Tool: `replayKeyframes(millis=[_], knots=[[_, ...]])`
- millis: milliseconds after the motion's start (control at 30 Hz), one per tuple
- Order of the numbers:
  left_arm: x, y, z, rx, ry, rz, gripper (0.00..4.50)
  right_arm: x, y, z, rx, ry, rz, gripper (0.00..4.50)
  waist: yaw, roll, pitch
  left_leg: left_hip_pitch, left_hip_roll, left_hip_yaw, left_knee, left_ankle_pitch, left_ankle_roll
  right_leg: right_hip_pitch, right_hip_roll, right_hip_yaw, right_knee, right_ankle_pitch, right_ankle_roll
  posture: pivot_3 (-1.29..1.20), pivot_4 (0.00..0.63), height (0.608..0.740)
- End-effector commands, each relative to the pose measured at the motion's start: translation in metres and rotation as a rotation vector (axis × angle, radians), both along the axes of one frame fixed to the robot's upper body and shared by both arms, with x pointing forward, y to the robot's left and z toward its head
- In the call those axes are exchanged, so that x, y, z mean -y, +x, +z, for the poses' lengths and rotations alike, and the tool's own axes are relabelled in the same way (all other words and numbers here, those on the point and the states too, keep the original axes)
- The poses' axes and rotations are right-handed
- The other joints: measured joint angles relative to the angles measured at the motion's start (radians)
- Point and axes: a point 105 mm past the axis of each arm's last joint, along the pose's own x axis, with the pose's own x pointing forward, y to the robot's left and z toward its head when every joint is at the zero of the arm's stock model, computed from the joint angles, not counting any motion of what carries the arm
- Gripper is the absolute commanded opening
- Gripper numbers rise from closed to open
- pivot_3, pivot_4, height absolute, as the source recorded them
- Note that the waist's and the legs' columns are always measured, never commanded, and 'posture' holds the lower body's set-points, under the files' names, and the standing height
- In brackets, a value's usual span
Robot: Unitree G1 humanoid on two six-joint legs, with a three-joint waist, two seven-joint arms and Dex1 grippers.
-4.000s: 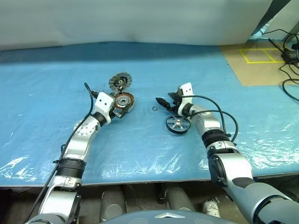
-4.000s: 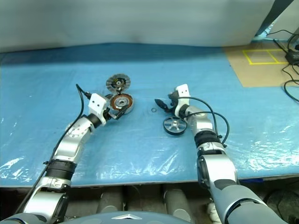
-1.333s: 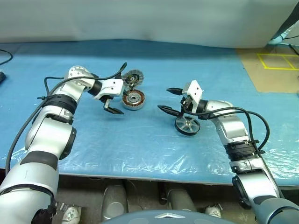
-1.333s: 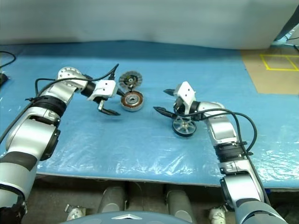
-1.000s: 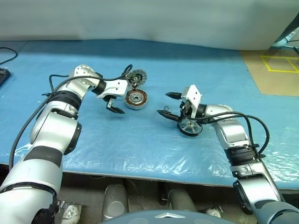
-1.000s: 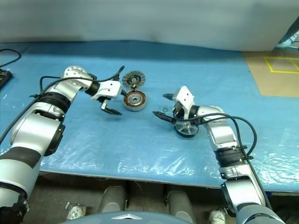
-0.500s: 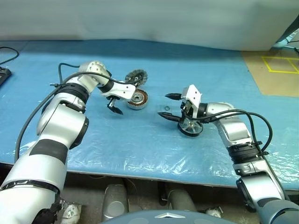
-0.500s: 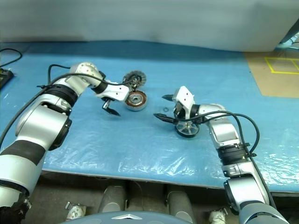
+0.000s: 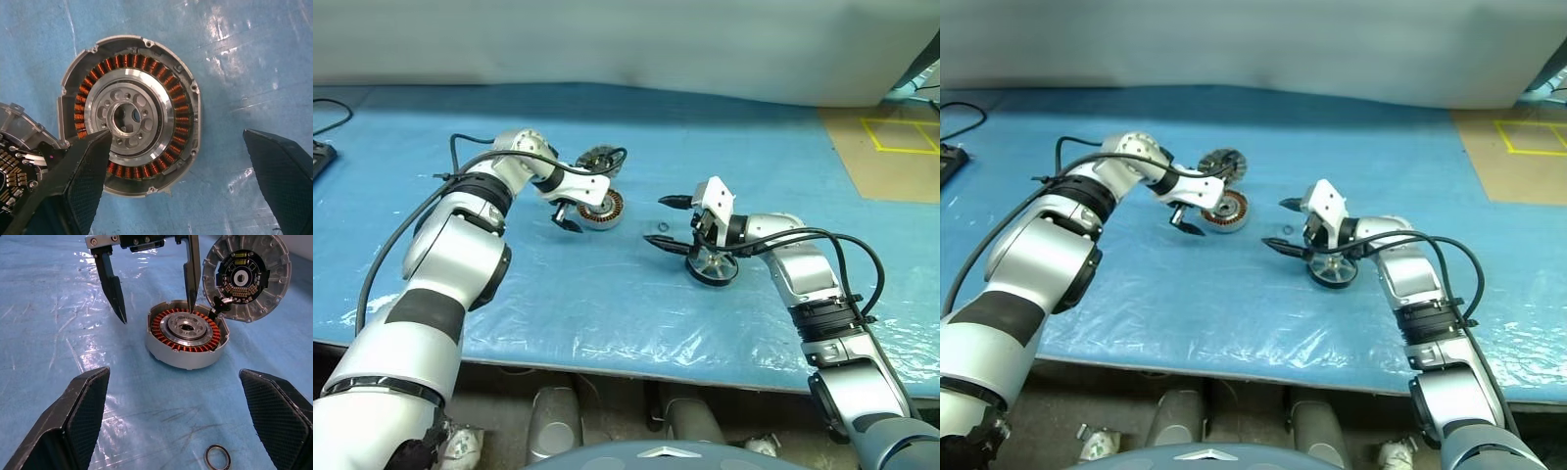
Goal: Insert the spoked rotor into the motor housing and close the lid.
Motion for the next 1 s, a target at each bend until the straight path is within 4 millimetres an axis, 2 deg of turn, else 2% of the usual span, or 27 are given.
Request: replayKeyframes(millis=[33, 233, 700, 1000], knots=[[0.005, 0.002, 0.007, 0.025, 0.006, -0.008, 4.50, -0.005, 0.002, 0.012, 0.058, 0.011, 0.011, 4.49, 0.000, 0.000, 0.000, 0.000, 0.000, 0.000, 0.000, 0.000, 0.000, 0.000, 0.000, 0.000, 0.000, 0.000, 0.000, 0.00, 0.150, 0.740], [0.013, 0.004, 0.003, 0.043, -0.006, -0.009, 4.50, -0.009, 0.000, 0.012, 0.061, 0.018, 0.017, 4.49, 0.000, 0.000, 0.000, 0.000, 0.000, 0.000, 0.000, 0.000, 0.000, 0.000, 0.000, 0.000, 0.000, 0.000, 0.001, 0.00, 0.150, 0.740], [0.002, -0.004, -0.017, -0.015, 0.080, -0.033, 4.50, -0.010, 0.004, 0.014, 0.080, 0.026, -0.005, 4.49, -0.001, 0.000, 0.000, 0.001, 0.000, 0.000, 0.000, 0.000, 0.000, 0.001, 0.000, 0.000, 0.000, 0.000, 0.000, 0.00, 0.150, 0.740], [0.005, -0.002, -0.027, -0.013, 0.071, 0.000, 4.50, -0.012, 0.003, 0.013, 0.081, 0.024, -0.005, 4.49, -0.002, 0.000, 0.000, 0.008, 0.000, 0.000, 0.000, 0.000, 0.000, 0.010, -0.002, -0.001, -0.002, 0.000, 0.000, 0.00, 0.150, 0.740]])
